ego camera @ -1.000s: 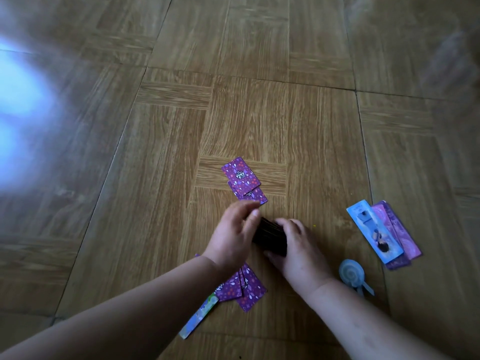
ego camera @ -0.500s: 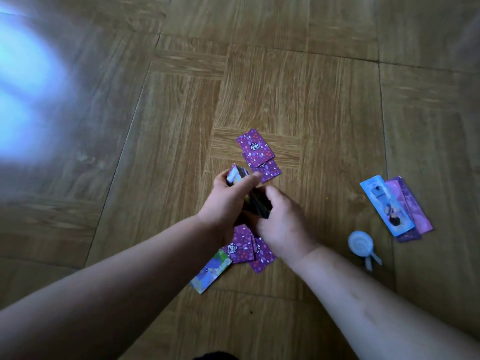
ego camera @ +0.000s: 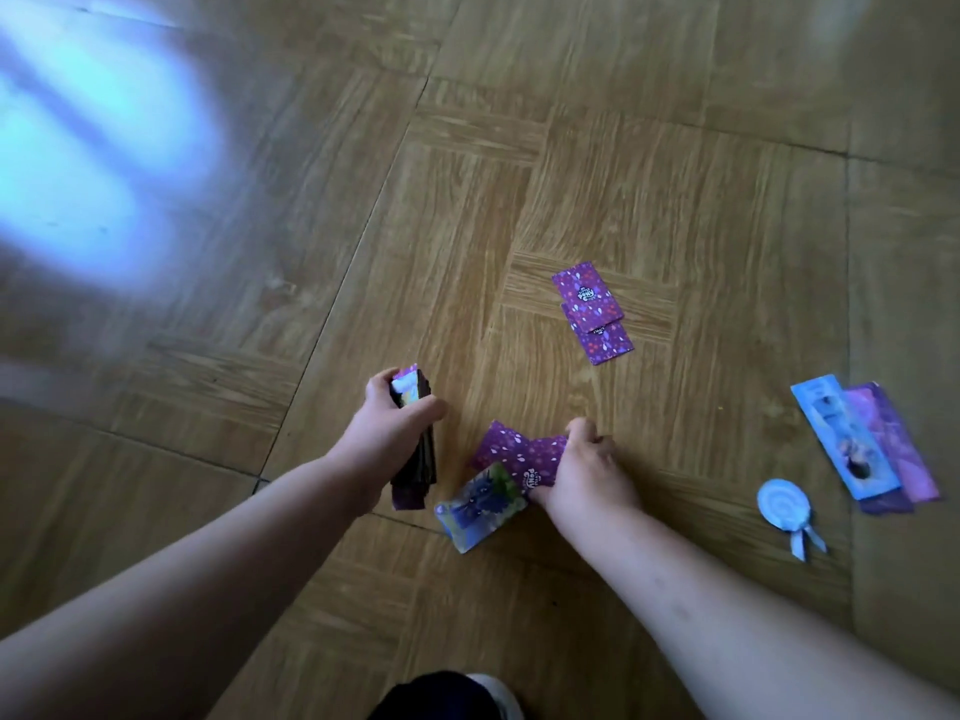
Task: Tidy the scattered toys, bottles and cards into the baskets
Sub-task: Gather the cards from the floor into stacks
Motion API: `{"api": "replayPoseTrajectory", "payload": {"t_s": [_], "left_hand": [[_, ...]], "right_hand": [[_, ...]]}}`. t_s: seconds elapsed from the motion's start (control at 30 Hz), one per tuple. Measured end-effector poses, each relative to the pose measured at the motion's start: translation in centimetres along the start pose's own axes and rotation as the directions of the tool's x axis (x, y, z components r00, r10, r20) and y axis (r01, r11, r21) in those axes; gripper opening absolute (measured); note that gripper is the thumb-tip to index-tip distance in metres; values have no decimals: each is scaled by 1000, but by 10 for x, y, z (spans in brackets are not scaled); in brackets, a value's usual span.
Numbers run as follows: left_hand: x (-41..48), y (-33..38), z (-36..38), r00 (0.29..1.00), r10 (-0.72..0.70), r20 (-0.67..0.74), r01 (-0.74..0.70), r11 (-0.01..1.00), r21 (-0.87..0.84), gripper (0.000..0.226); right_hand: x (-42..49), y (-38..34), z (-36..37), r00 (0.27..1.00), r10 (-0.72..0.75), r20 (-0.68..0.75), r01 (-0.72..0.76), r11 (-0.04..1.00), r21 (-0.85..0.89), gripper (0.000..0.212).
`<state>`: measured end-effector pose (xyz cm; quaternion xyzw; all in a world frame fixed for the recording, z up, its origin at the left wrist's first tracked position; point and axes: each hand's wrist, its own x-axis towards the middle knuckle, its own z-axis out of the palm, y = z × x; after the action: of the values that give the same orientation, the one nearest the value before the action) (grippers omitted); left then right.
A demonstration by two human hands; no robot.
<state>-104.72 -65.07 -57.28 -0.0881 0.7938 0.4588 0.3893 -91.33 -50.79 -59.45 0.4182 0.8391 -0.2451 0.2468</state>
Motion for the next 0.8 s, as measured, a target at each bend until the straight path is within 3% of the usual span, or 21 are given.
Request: {"api": "replayPoseTrajectory", "payload": {"t_s": [0.1, 0.17, 0.2, 0.27, 0.3, 0.33, 0.37, 0.4, 0.43, 0.5, 0.63, 0.73, 0.8], "left_hand": [[-6, -5, -6, 1000, -11, 12, 11, 1000, 27, 63], [-7, -5, -9, 1000, -17, -2, 17, 1000, 10, 64], [-6, -4, -9, 1000, -12, -17, 12, 1000, 6, 63], [-5, -3, -10, 998, 2, -65, -3, 1000, -3, 65], [-4, -2, -10, 996, 2, -88, -4, 1000, -20, 69], [-2, 0, -10, 995, -4, -101, 1, 999, -36, 74], [-2, 1, -9, 994, -10, -108, 5, 999, -46, 78], [-1, 3, -8, 994, -9, -106, 3, 999, -53, 79], [-1, 3, -7, 995, -8, -99, 2, 998, -58, 78], [0, 3, -6, 997, -6, -82, 1, 998, -60, 75], [2, -1, -6, 997, -31, -67, 28, 999, -44, 68], [3, -1, -4, 998, -45, -50, 43, 998, -38, 66], [3, -1, -3, 998, -48, -48, 47, 998, -37, 67]], "right_hand": [[-1, 9, -11, 990, -115, -86, 101, 982, -160, 73], [-5, 11, -12, 940, -307, -147, 265, 931, -249, 64], [-7, 10, -10, 888, -436, -147, 384, 879, -283, 63], [-9, 2, -2, 707, -693, -140, 636, 710, -303, 65], [-12, -5, 4, 617, -783, -84, 723, 606, -332, 65], [-16, -13, 9, 592, -805, 25, 761, 549, -346, 63], [-19, -19, 13, 594, -798, 104, 768, 525, -366, 60], [-20, -23, 14, 653, -732, 194, 735, 551, -395, 56], [-19, -25, 14, 704, -670, 234, 692, 576, -434, 51], [-19, -23, 14, 742, -626, 241, 652, 589, -478, 42], [-19, 11, 6, 877, -473, 82, 479, 872, -100, 22], [-12, 25, -10, 972, -230, -46, 234, 958, 166, 39], [-3, 20, -14, 960, -280, -4, 279, 954, 111, 55]]}}
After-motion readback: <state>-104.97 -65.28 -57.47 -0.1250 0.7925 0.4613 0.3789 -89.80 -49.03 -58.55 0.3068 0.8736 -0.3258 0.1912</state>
